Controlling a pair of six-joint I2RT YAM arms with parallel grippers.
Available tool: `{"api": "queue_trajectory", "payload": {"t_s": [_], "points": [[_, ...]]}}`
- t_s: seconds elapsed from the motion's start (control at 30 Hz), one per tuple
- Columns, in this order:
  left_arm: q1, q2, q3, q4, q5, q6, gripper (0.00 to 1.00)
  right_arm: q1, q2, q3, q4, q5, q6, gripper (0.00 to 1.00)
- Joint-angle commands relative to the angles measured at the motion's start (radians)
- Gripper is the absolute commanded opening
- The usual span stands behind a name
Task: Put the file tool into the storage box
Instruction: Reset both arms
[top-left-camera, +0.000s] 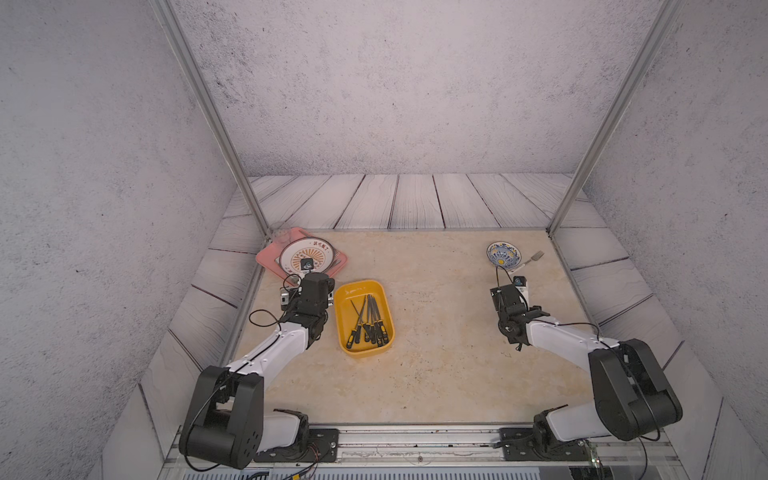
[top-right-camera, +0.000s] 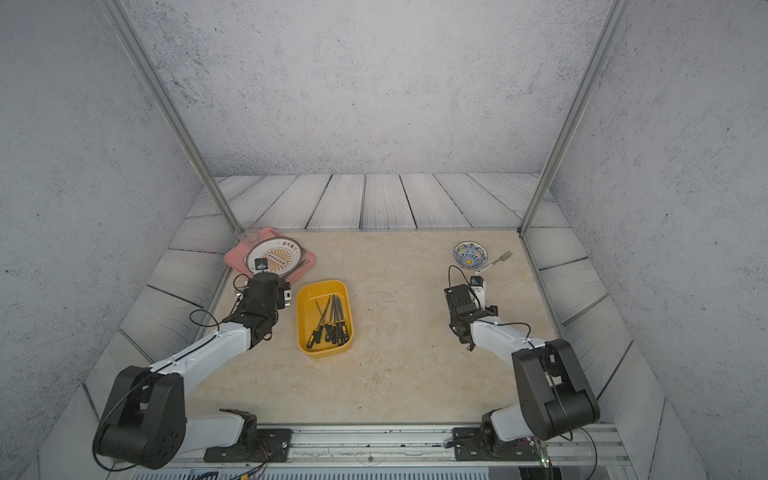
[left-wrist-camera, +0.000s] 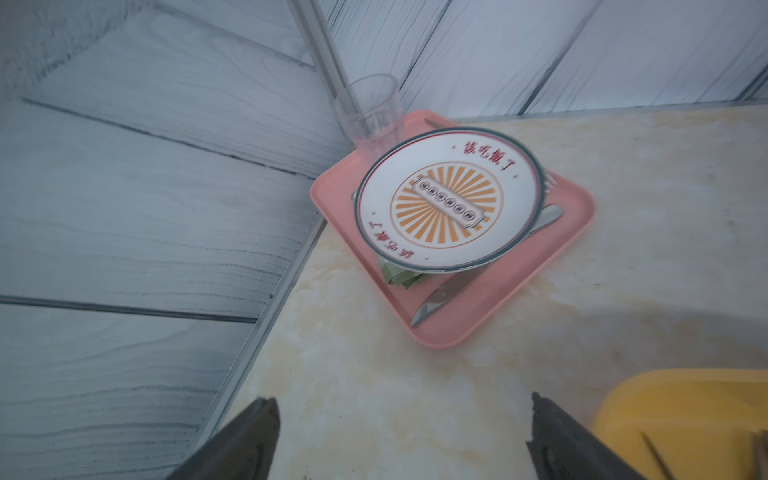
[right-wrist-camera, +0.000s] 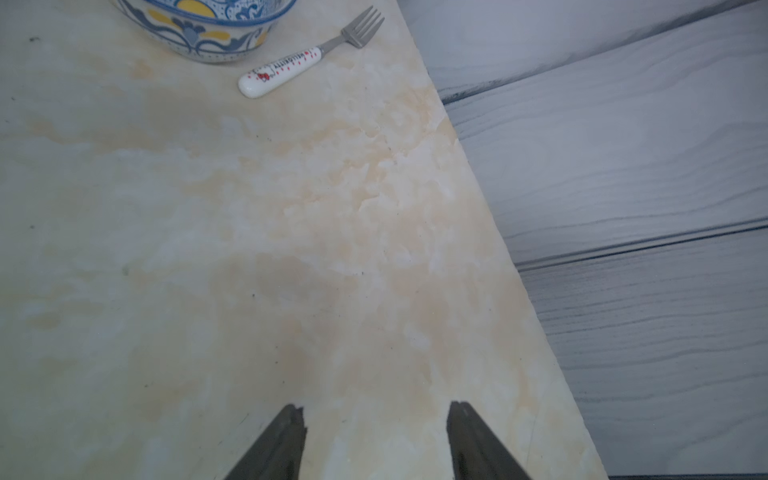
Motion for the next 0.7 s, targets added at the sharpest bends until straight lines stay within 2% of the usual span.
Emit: {"api": "queue_trajectory", "payload": {"t_s": [0.0,0.07,0.2,0.33,0.4,0.5,0.53,0.57,0.67], "points": [[0.052,0.064,-0.047,0.161,0.093,0.033,0.98,-0.016,0.012,0.012,0.218,0.089,-0.023,0.6],[0.071,0.106,-0.052,0.204,0.12,0.041,0.99,-0.032,0.005,-0.023,0.318,0.053,-0.046,0.6],[0.102,0.135,-0.052,0.283,0.257,0.101,0.98,-0.087,-0.038,-0.108,0.494,-0.086,-0.056,0.6],[0.157,0.183,-0.126,0.484,0.365,0.085,0.98,-0.138,-0.056,-0.113,0.473,-0.147,-0.028,0.59],[0.197,0.17,-0.139,0.471,0.466,0.072,0.98,-0.153,-0.074,-0.144,0.526,-0.213,-0.071,0.58],[0.203,0.192,-0.167,0.54,0.506,0.088,0.98,-0.16,-0.099,-0.203,0.634,-0.298,-0.154,0.58],[0.201,0.192,-0.167,0.539,0.507,0.087,0.98,-0.161,-0.101,-0.216,0.669,-0.32,-0.177,0.67],[0.201,0.189,-0.165,0.532,0.506,0.088,0.98,-0.163,-0.1,-0.225,0.694,-0.345,-0.197,0.97],[0.186,0.189,-0.167,0.537,0.477,0.097,0.98,-0.174,-0.082,-0.214,0.701,-0.426,-0.239,1.0]]}}
